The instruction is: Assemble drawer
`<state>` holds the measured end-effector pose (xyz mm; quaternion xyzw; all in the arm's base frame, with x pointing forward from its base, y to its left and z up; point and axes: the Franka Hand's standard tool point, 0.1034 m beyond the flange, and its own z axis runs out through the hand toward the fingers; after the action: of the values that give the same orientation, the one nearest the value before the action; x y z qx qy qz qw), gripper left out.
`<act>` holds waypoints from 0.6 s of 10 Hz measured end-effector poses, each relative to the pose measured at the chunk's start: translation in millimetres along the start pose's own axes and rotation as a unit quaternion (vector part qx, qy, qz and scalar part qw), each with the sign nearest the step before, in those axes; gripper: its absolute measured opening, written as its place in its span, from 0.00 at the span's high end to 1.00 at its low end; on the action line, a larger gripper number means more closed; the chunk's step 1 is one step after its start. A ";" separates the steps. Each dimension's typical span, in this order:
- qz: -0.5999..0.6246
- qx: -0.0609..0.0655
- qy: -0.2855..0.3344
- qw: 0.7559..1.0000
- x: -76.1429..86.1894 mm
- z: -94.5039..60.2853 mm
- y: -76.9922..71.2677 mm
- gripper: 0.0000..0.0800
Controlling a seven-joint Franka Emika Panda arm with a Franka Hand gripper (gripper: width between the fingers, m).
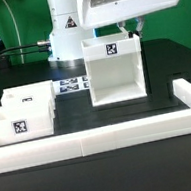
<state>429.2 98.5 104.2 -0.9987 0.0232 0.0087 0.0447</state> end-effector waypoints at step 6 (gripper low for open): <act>-0.012 0.016 0.047 0.999 109.8 -2.3 2.3 0.95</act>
Offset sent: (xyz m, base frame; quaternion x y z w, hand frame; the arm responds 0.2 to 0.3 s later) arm 0.0704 -0.0010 -0.0143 0.0261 0.0017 -0.0050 0.9996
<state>538.8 91.0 104.1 -0.9974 0.0133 -0.0389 0.0599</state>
